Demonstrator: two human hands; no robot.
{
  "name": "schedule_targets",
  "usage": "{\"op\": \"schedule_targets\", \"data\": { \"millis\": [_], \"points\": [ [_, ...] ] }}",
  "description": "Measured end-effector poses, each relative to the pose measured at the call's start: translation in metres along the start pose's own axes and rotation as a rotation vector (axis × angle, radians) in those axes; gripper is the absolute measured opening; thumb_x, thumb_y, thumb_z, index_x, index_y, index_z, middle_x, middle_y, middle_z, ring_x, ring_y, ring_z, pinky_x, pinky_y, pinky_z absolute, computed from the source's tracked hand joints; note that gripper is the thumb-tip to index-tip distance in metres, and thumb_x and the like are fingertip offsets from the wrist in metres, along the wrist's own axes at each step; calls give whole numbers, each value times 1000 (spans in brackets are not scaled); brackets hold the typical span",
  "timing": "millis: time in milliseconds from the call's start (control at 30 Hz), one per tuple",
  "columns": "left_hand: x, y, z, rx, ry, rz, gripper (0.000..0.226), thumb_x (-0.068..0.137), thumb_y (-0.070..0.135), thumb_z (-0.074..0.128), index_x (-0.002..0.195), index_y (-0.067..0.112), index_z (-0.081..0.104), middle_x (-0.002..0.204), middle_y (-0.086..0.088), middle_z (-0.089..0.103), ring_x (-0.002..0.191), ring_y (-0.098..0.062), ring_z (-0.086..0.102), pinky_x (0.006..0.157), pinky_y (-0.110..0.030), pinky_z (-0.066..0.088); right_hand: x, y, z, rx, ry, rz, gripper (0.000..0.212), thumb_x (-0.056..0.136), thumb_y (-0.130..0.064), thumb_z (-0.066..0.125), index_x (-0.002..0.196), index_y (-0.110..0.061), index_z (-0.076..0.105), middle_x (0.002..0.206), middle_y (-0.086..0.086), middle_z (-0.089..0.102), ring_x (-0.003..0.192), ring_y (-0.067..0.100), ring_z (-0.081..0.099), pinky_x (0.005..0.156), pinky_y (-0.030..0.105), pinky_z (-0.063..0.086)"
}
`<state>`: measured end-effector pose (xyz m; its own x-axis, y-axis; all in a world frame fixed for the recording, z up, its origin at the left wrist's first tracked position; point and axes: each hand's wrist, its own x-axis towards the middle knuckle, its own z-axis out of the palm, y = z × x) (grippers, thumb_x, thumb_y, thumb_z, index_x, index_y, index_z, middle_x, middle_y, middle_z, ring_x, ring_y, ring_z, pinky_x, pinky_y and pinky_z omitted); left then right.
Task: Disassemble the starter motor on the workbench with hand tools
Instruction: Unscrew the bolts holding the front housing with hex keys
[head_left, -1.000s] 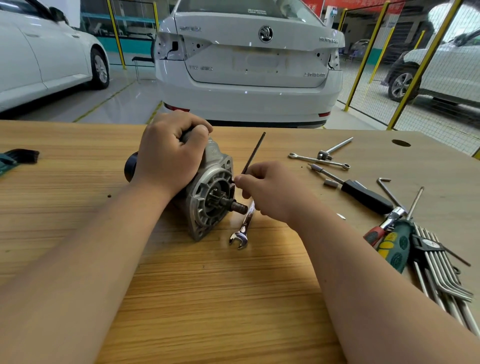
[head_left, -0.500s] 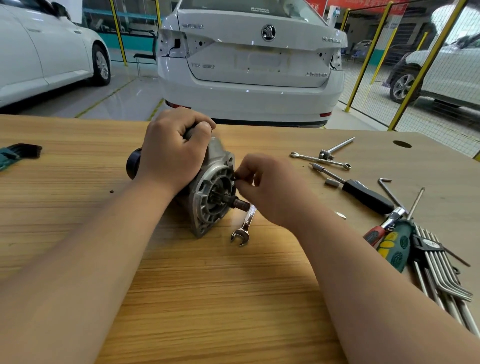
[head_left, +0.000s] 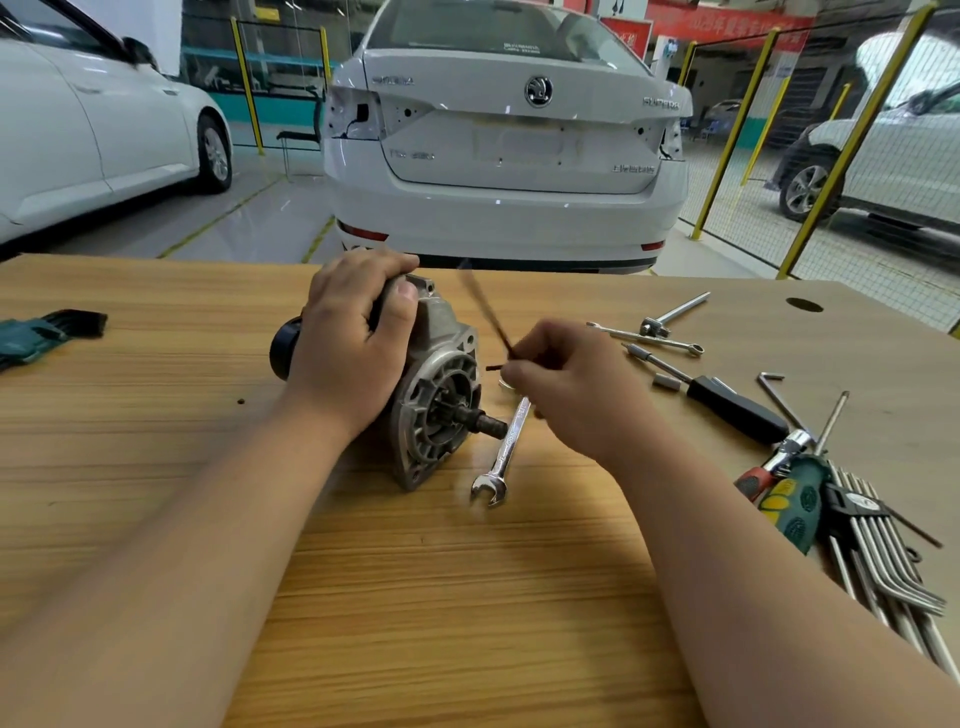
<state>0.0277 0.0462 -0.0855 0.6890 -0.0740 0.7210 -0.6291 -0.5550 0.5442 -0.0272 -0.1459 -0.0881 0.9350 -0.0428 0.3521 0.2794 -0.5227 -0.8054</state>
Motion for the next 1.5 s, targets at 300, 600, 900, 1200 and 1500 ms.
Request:
{"op": "schedule_targets", "data": {
  "millis": [300,600,900,1200,1500],
  "points": [
    [-1,0,4,-9,30,-2,41,93,32,37,123,16,61,118,11,51,119,0,35,104,-21,26,4,6,32,670,-201,545,12,89,-14,65,78,-13,61,51,-6,51,43,7,47,37,20,37],
    [-2,1,4,-21,33,-22,40,94,32,38,123,17,60,119,13,49,118,1,34,102,-18,26,7,3,31,866,-36,635,12,91,-15,61,80,-15,56,52,-7,47,40,6,44,38,19,37],
    [-2,1,4,-26,37,-17,39,94,31,39,122,16,61,117,12,51,117,0,37,102,-19,28,5,4,26,700,-255,675,16,91,-18,61,76,-15,55,51,-5,48,41,7,45,34,17,32],
    [-1,1,4,-12,34,-14,39,94,31,39,122,16,61,116,12,51,115,3,35,98,-10,25,6,4,26,717,-221,714,16,93,-19,59,78,-14,56,49,-6,47,37,6,42,34,17,34],
    [-2,2,4,-28,25,-30,39,94,32,39,123,17,61,118,12,52,118,-2,38,100,-13,26,6,8,29,707,-235,663,15,92,-19,61,79,-14,56,50,-6,49,39,7,45,35,19,36]
  ]
}}
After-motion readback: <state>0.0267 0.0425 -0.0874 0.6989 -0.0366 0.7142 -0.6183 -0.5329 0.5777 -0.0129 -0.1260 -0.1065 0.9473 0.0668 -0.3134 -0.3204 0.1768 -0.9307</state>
